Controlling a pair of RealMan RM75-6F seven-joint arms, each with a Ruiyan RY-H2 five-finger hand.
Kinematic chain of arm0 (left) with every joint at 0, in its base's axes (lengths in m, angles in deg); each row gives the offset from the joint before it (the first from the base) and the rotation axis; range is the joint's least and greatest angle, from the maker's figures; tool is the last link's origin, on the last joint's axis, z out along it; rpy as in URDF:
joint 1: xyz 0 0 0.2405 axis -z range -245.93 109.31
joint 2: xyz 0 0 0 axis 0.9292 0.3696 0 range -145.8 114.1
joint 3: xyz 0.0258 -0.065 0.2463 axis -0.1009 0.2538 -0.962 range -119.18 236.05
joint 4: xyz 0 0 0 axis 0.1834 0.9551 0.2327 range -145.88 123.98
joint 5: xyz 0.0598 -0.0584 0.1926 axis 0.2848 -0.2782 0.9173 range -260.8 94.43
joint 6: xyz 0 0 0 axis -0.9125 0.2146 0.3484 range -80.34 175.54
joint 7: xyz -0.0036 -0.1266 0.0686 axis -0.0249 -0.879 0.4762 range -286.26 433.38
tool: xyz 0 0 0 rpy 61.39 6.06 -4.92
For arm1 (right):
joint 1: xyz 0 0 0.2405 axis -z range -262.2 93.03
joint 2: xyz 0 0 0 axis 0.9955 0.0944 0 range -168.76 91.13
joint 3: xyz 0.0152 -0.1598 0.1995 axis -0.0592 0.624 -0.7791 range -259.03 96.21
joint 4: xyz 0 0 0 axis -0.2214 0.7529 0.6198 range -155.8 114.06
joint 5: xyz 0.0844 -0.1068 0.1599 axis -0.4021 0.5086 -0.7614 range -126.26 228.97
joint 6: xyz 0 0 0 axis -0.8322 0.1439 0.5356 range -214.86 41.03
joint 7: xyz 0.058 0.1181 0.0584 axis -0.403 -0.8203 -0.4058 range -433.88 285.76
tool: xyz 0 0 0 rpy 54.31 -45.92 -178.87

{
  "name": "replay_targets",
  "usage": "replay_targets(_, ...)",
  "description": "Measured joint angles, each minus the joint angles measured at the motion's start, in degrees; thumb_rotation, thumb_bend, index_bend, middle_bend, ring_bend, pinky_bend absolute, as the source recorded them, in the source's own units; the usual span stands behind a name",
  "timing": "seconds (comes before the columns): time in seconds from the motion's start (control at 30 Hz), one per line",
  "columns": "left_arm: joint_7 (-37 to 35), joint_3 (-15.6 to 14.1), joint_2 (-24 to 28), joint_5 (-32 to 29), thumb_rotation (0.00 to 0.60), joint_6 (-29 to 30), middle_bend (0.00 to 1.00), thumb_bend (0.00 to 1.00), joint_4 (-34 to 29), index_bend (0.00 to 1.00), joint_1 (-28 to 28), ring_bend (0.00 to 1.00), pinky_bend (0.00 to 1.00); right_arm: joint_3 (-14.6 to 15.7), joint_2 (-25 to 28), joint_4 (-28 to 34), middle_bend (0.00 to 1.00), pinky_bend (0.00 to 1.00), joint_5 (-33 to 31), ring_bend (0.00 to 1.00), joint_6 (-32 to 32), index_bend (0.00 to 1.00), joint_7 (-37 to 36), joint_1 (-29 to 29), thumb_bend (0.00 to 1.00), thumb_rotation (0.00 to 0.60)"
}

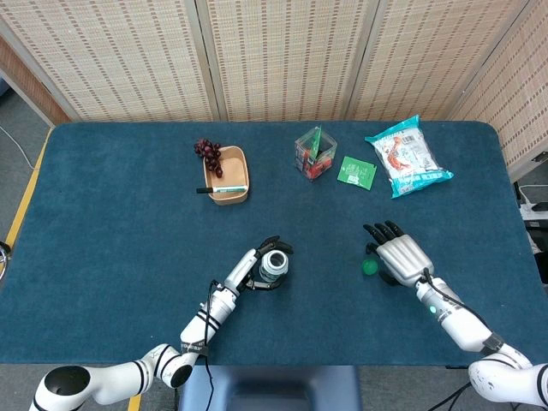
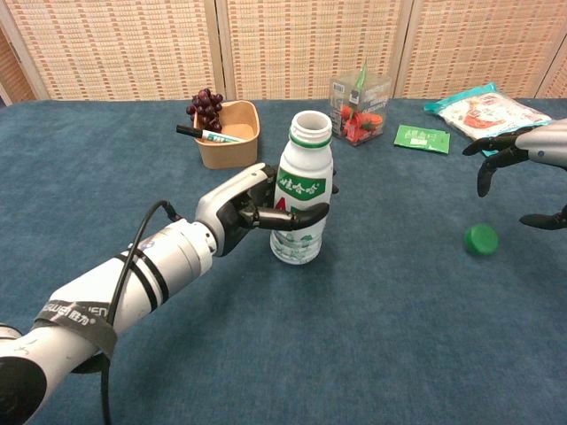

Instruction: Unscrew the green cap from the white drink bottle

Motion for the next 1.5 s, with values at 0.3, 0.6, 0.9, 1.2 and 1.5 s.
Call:
replay_targets(0.3, -1.59, 1.39, 1.51, -2.82, 0.6, -2.89, 0.0, 0.48, -2.14, 0.0, 0.33, 0.0, 0.0, -0.29, 2.64, 4.62, 0.0, 0.0, -5.7, 0.0, 1.85, 0.0, 4.44, -1.11, 0.29, 0.6)
replay_targets(0.6, -3.42, 0.65, 2.29, -1.5, 0.6, -1.74, 0.0, 0.41, -2.91, 0.0, 0.07, 0.0, 0.0, -1.09, 5.03, 6.16, 0.0, 0.0, -5.14, 0.0, 1.02, 0.0, 2.13, -0.63, 0.29, 0.6)
replay_targets(0.9, -2.95, -0.44, 2.55, -1.96, 0.6, -3.92, 0.0, 0.43, -1.53, 0.0, 0.07, 0.0, 0.0, -1.21, 7.94, 9.57, 0.0, 0.0, -3.24, 0.0, 0.07, 0.0, 1.21, -0.02, 0.29, 0.6)
replay_targets(1.2, -0.69, -2.2, 5.04, -0.32, 0.6, -3.66, 0.0, 0.37, -2.93, 0.0, 0.03, 0.0, 0.0, -0.96, 9.59, 11.09, 0.0, 0.0, -2.25, 0.0, 0.77, 0.0, 0.05, 0.34, 0.29, 0.6)
replay_targets(1.5, 6.79, -2.99, 8.66, 0.07, 0.6, -2.24, 0.0, 0.35, -4.11, 0.0, -0.72, 0.0, 0.0, -1.09, 10.15, 11.18, 0.0, 0.0, -1.02, 0.0, 1.1, 0.0, -1.88, 0.68, 0.29, 0.6)
